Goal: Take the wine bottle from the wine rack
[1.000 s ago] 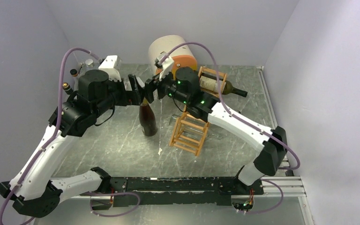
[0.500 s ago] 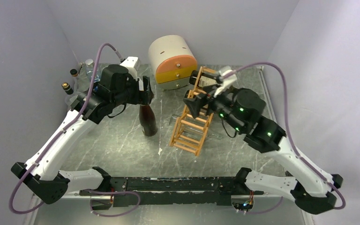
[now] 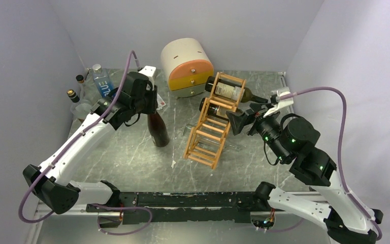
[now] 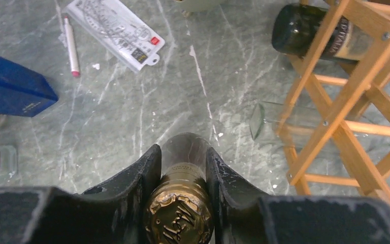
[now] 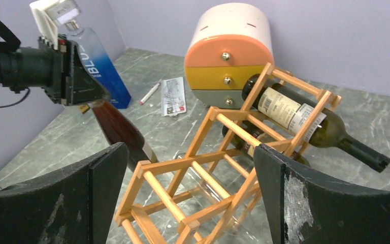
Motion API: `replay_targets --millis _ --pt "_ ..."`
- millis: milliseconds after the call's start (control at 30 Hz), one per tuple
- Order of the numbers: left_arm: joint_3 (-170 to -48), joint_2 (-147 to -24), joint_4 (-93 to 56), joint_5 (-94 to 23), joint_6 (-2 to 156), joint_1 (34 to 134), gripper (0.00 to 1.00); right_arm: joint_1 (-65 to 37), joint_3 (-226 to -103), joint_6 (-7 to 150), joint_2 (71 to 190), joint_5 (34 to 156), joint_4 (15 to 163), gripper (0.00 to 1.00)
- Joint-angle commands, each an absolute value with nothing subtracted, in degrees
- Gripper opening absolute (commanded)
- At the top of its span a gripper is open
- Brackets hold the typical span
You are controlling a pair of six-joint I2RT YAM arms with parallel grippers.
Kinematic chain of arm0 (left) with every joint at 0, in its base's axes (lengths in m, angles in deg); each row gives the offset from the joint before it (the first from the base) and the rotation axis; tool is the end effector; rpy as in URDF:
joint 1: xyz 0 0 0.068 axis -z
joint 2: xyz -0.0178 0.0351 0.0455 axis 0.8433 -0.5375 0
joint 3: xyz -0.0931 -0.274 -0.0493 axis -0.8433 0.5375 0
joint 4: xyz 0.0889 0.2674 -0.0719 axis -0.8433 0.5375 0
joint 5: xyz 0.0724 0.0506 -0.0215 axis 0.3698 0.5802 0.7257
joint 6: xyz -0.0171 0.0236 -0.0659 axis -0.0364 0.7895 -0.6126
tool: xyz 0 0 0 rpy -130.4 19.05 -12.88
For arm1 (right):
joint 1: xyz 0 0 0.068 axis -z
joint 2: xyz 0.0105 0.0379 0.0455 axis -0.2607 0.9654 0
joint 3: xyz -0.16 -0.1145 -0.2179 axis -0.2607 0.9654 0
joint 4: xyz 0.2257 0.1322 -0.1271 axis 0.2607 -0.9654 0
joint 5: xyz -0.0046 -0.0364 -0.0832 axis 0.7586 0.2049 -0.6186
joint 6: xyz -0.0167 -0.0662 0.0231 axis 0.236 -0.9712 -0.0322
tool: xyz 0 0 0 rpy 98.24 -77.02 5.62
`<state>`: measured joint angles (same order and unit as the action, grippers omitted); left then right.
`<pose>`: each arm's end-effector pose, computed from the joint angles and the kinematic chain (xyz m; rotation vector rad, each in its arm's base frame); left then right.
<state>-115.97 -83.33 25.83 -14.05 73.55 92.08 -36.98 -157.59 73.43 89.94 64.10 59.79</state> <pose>0.2655 -0.1668 0.3950 0.2423 2.1884 -0.2392 0.1074 0.0990 0.4809 -0.2794 1.5814 0.5039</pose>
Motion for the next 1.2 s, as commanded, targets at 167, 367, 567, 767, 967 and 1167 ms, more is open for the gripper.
replay_targets --millis 167,367,567,767,967,1167 --pt "-127.2 -81.7 27.0 -10.5 78.1 75.1 0.07 -36.9 -153.3 74.5 90.5 60.0 63.8 1.0" --pt "-125.3 -81.2 21.0 -19.3 76.5 62.4 0.07 -37.0 -151.6 75.3 93.8 60.1 66.4 1.0" --pt "-123.3 -83.4 17.2 -21.9 76.2 54.2 0.07 -36.9 -153.8 79.1 99.6 54.3 62.8 1.0" --pt "-123.1 -84.8 13.7 -23.6 77.0 51.1 0.07 -36.4 -153.8 80.6 100.3 51.9 62.2 1.0" --pt "-122.2 -86.1 12.2 -20.7 78.3 50.8 0.07 -35.3 -152.6 80.9 99.3 50.6 62.7 1.0" --pt "-121.1 -86.4 12.1 -21.1 79.1 50.8 0.17 -28.4 -153.3 81.8 102.4 56.3 60.9 1.0"
